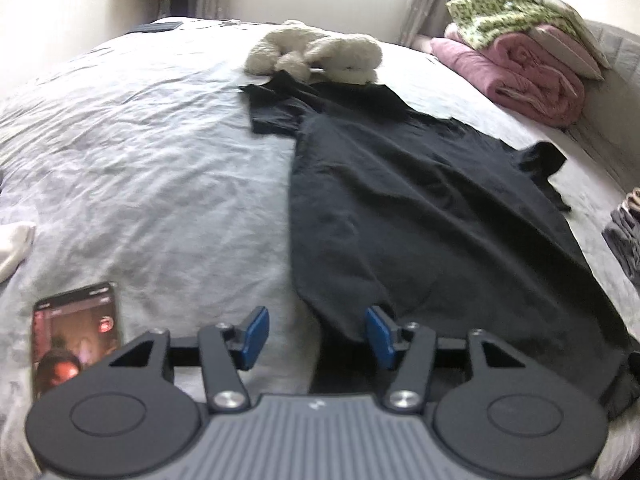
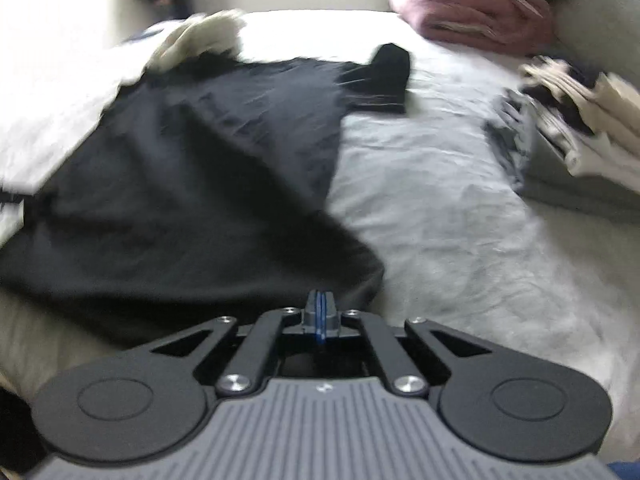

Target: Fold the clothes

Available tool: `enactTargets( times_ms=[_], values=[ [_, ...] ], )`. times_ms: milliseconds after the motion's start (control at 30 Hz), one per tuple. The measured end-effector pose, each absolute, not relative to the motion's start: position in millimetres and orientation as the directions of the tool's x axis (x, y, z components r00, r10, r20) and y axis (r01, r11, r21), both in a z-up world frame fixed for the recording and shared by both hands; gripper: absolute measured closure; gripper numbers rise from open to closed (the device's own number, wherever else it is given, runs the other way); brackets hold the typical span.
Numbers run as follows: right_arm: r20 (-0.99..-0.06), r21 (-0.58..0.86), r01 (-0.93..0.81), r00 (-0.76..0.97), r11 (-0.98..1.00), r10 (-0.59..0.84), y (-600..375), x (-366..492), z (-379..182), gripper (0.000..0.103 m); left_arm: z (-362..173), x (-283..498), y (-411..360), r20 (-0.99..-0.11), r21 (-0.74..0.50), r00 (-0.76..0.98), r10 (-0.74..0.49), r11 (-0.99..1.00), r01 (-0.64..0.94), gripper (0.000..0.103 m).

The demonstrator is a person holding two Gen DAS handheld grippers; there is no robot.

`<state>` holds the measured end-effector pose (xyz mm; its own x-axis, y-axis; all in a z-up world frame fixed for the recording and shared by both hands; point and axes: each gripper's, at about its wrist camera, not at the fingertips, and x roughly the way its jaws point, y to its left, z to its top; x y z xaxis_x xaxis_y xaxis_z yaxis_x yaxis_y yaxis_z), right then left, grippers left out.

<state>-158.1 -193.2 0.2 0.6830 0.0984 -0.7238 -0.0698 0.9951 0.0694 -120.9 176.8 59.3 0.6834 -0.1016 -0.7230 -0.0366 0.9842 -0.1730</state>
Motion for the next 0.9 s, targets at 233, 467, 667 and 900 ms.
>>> enactTargets(
  times_ms=[233,467,667,900],
  values=[
    [-0.714,0.056,-0.041,0.697,0.998,0.069,-194,-156,-2,0.078,52,-118,168,-0.735,-0.163,0.667,-0.122,0.987,0.000,0.048],
    [-0.741,0.023,-0.005,0.671,1.000,0.020,-200,-150,-10,0.054,44,-117,154,-0.755,-0.155,0.641,-0.141,0.987,0.034,0.054],
    [-0.744,0.075,-0.005,0.665,0.997,0.060,-203,-151,-13,0.099,46,-123,157,-0.754,-0.176,0.636,-0.165,0.983,0.047,0.097],
    [-0.647,0.466,0.025,0.692,0.885,0.321,-240,-174,27,0.099,81,-159,193,-0.710,-0.385,0.646,-0.281,0.923,-0.022,0.101]
  ],
)
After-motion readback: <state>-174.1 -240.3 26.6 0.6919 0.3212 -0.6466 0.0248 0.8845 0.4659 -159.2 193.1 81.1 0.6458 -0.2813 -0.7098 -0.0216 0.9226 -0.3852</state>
